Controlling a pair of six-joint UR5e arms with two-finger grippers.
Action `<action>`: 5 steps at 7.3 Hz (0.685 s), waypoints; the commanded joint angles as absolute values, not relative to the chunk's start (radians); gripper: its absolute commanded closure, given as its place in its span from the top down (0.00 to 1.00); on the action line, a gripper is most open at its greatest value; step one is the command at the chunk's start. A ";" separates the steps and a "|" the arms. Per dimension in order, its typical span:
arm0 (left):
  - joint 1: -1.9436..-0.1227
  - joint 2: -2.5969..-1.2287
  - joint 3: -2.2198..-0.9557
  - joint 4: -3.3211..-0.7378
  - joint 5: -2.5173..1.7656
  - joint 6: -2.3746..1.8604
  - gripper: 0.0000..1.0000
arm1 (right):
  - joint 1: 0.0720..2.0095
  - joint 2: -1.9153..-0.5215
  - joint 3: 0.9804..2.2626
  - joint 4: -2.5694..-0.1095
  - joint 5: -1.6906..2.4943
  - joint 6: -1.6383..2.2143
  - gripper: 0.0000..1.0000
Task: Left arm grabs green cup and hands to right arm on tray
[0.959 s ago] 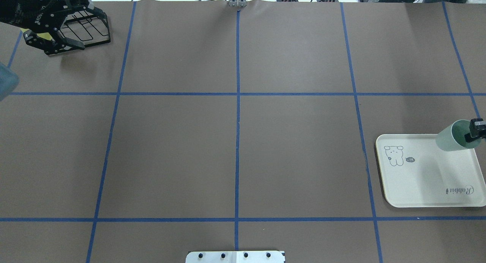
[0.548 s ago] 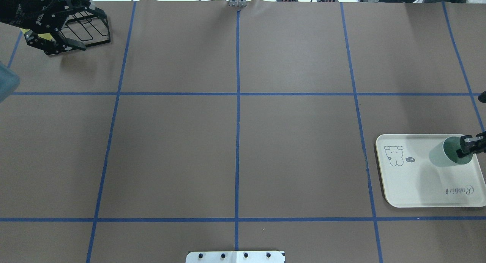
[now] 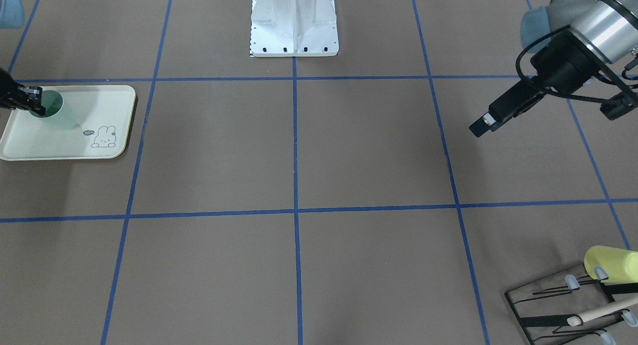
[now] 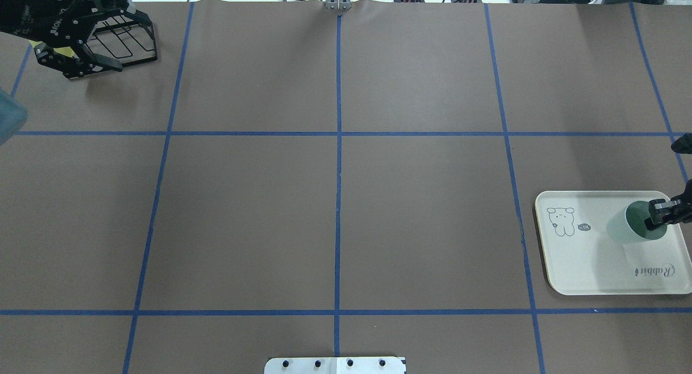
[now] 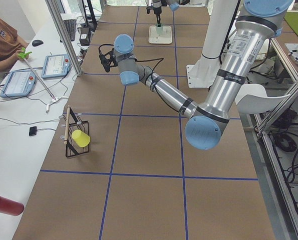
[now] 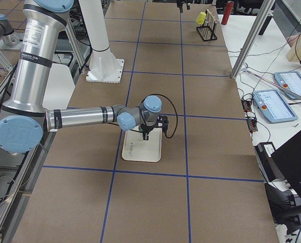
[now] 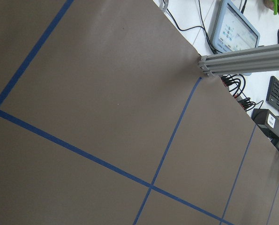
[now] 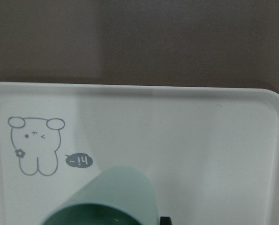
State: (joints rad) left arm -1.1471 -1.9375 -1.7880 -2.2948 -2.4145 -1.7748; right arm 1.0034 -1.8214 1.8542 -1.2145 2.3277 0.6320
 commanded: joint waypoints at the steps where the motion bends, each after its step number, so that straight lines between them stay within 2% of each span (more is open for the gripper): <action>1: -1.147 -1.937 -1.789 -2.295 -2.414 -1.775 1.00 | 1.000 -1.821 1.850 -1.212 2.327 0.634 0.35; 2: -1.147 -1.937 -1.789 -2.295 -2.414 -1.775 1.00 | 1.000 -1.821 1.847 -1.212 2.327 0.632 0.43; 3: -1.147 -1.937 -1.789 -2.295 -2.414 -1.775 1.00 | 1.000 -1.821 1.845 -1.212 2.329 0.632 0.55; 4: -1.147 -1.939 -1.789 -2.295 -2.414 -1.775 1.00 | 1.002 -1.821 1.853 -1.210 2.333 0.632 0.80; 5: -1.153 -1.940 -1.787 -2.295 -2.413 -1.773 1.00 | 1.014 -1.830 1.902 -1.210 2.339 0.634 0.99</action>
